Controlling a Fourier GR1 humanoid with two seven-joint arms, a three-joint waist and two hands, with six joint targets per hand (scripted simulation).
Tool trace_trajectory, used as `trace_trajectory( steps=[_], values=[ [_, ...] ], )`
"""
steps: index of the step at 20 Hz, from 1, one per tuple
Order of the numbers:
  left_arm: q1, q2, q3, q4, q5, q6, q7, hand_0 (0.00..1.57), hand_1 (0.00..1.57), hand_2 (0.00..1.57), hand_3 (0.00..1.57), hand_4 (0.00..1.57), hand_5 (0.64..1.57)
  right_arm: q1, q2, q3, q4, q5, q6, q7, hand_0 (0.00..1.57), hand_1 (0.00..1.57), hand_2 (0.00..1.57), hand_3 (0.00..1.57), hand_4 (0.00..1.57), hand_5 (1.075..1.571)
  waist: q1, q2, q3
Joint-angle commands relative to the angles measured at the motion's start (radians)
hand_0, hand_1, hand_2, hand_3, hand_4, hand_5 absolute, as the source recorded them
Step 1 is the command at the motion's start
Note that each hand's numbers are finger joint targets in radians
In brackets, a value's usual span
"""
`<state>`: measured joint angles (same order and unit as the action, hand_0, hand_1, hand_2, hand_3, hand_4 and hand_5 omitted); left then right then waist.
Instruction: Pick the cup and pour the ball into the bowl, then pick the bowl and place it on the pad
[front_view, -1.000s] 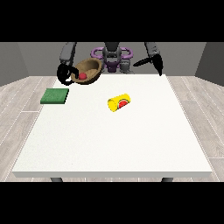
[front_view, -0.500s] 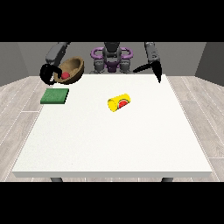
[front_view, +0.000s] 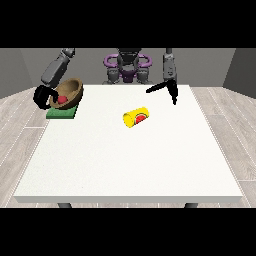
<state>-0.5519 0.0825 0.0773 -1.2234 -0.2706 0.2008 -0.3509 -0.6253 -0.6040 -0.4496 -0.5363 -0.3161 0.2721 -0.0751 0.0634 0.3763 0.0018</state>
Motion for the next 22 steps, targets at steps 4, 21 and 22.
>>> trace_trajectory(
  steps=[4, 21, 22],
  values=[
    [-0.001, 0.005, -0.038, -0.186, -0.033, 0.025, 0.038, 0.0, 0.0, 0.0, 0.0, 0.0, 1.564, -0.037, -0.17, -0.054, 0.103, 0.007, 0.087, -0.141, 1.57, 1.57, 1.57, 0.0, 1.05, 1.567, 0.017, 0.157, 0.0014],
    [0.119, -0.007, -0.086, -0.374, -0.027, -0.015, 0.169, 0.0, 0.0, 0.0, 0.0, 0.0, 1.566, -0.071, -0.213, -0.043, 0.228, 0.019, 0.135, -0.093, 1.57, 1.57, 1.57, 0.49, 0.74, 1.57, 0.003, 0.076, -0.0006],
    [0.105, 0.002, -0.094, -0.386, -0.049, -0.015, 0.192, 0.0, 0.0, 0.0, 0.0, 0.0, 1.566, -0.111, -0.24, -0.06, 0.239, 0.0, 0.138, -0.05, 1.57, 1.57, 1.57, 0.81, 0.74, 1.571, 0.007, 0.086, -0.0004]
  ],
)
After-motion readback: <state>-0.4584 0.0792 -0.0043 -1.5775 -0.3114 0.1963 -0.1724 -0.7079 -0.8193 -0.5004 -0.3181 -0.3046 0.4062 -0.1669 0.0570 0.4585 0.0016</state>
